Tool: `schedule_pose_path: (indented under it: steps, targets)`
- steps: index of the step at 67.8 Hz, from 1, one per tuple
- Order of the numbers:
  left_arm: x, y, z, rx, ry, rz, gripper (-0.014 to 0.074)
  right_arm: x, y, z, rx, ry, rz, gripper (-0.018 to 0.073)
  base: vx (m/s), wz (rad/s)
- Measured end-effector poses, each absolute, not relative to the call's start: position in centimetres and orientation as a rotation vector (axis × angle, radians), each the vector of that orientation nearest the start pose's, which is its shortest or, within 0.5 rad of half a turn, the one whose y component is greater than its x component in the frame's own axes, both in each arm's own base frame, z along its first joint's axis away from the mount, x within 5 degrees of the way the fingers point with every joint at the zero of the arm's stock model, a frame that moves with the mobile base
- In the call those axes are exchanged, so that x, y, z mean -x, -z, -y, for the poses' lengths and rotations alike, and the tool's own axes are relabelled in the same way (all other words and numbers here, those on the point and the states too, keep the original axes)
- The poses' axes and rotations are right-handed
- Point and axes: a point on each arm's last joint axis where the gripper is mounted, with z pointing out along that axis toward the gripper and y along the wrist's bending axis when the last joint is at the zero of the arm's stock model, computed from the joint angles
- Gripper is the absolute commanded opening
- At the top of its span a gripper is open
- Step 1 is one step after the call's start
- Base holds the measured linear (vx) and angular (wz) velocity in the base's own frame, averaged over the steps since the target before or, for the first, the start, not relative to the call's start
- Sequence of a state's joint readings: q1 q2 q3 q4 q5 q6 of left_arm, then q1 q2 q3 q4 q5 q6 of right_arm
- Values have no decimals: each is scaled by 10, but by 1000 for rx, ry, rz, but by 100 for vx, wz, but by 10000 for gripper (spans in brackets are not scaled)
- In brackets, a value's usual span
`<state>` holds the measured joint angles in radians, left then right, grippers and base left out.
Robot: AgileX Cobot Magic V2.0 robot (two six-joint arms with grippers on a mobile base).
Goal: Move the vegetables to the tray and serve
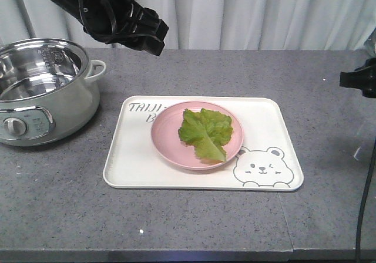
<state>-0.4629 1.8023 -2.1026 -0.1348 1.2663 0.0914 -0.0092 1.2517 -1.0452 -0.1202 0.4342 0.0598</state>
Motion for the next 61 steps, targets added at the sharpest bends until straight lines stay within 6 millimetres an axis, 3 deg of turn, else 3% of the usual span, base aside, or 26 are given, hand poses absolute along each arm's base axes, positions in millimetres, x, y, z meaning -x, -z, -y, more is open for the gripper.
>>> schedule_pose_path:
  steps: [28, 49, 61]
  targets:
    - [-338, -435, 182, -682, 338, -2371, 447, -271, -351, 1, 91, 36, -2131, 336, 0, 0]
    - [-338, -435, 182, -682, 338, -2371, 447, -271, -350, 0, 77, 12, -2139, 526, 0, 0]
    - [-338, -435, 182, -682, 338, -2371, 447, -271, -350, 0, 76, 9, -2143, 541, 0, 0]
